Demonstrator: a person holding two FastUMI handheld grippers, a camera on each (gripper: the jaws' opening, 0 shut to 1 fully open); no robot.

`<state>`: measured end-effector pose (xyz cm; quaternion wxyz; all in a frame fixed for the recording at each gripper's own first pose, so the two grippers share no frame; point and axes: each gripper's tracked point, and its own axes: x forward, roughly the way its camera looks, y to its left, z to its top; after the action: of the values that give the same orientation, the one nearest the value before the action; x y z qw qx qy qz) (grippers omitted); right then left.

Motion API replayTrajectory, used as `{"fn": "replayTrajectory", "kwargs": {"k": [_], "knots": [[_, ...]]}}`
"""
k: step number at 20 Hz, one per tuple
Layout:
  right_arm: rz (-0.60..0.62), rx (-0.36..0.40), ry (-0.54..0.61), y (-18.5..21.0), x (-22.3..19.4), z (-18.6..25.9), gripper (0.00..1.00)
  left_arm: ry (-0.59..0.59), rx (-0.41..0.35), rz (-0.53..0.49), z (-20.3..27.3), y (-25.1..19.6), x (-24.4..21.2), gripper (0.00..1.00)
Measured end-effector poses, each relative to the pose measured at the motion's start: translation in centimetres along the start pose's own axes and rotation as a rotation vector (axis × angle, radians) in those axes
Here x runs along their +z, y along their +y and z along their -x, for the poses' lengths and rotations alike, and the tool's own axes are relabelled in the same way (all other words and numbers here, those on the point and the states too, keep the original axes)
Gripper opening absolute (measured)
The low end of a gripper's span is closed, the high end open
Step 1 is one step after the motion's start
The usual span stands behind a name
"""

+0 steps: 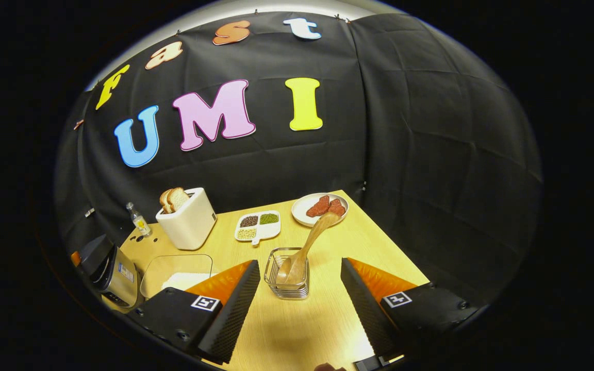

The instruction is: Close the left gripper, press the button to open the rice cooker; take a wooden spoon from the chopstick holder with the right hand, scoop a spoonful of rice and pour it into the rice cooker, then put the wooden spoon back into the chopstick holder.

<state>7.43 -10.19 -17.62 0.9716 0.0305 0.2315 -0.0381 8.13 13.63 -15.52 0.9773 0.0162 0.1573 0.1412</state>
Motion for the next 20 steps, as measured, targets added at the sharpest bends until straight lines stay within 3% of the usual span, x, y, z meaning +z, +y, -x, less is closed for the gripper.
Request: {"fn": "replayTrajectory", "kwargs": {"k": [3,6,16,20], "knots": [[0.002,0.018,0.013,0.1,-0.4,-0.2,0.99,0.067,0.013,0.013,-0.5,0.0,-3.1,0.99],[0.005,0.039,0.026,0.1,-0.9,-0.4,0.99,0.026,0.015,-0.003,-0.2,-0.2,-2.7,0.99],[0.018,0.129,0.087,-0.1,-4.9,-2.5,0.99,0.065,0.053,0.011,-0.3,-0.2,-3.1,0.99],[0.04,0.148,-0.017,0.6,-1.8,0.2,0.99,-0.068,0.013,-0.019,3.1,-3.0,1.4,0.95]]}}
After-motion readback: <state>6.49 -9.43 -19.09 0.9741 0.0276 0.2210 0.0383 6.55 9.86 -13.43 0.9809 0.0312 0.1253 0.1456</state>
